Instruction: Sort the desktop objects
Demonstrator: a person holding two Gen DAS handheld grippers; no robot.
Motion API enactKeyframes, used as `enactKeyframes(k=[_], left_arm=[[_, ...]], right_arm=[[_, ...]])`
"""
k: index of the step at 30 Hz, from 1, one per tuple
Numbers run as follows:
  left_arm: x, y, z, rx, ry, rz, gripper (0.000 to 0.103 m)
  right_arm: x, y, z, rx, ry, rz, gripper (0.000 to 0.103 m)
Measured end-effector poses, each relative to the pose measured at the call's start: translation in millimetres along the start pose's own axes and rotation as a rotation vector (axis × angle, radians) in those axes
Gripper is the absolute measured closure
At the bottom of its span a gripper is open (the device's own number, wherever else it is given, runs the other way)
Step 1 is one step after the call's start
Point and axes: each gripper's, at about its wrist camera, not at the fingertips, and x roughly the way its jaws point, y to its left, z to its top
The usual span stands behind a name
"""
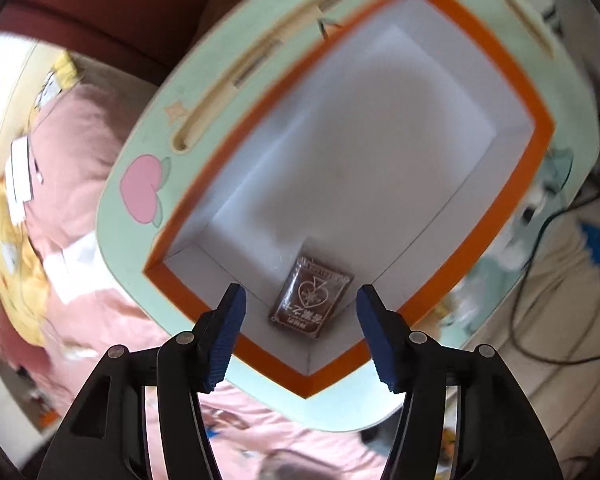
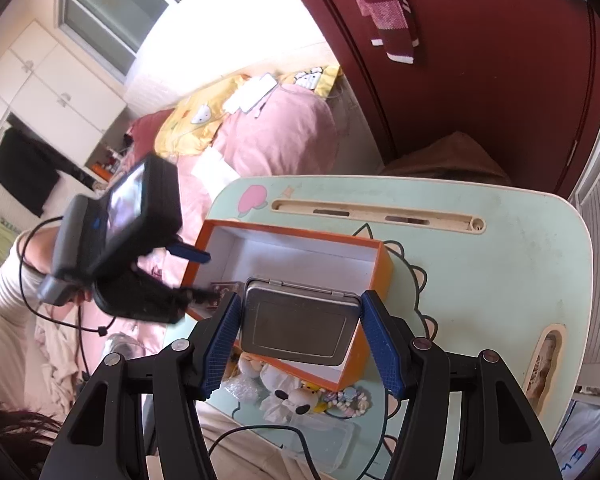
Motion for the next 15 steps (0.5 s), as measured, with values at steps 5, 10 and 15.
enactKeyframes(k=[5, 10, 15], left_arm=[[17, -4, 12, 0.066, 0.102, -0.039, 0.047], [39, -2, 20, 0.123, 0.178, -0.041, 0.048], [34, 16, 20, 0.059, 0.142, -0.069, 0.059]], right_arm=[[-3, 5, -3, 0.002, -0.010, 0.019, 0.042], [-8, 3, -6, 0.011, -0.016, 0.027, 0.042], [-11, -1, -6, 0.022, -0.026, 0.027, 0.042]])
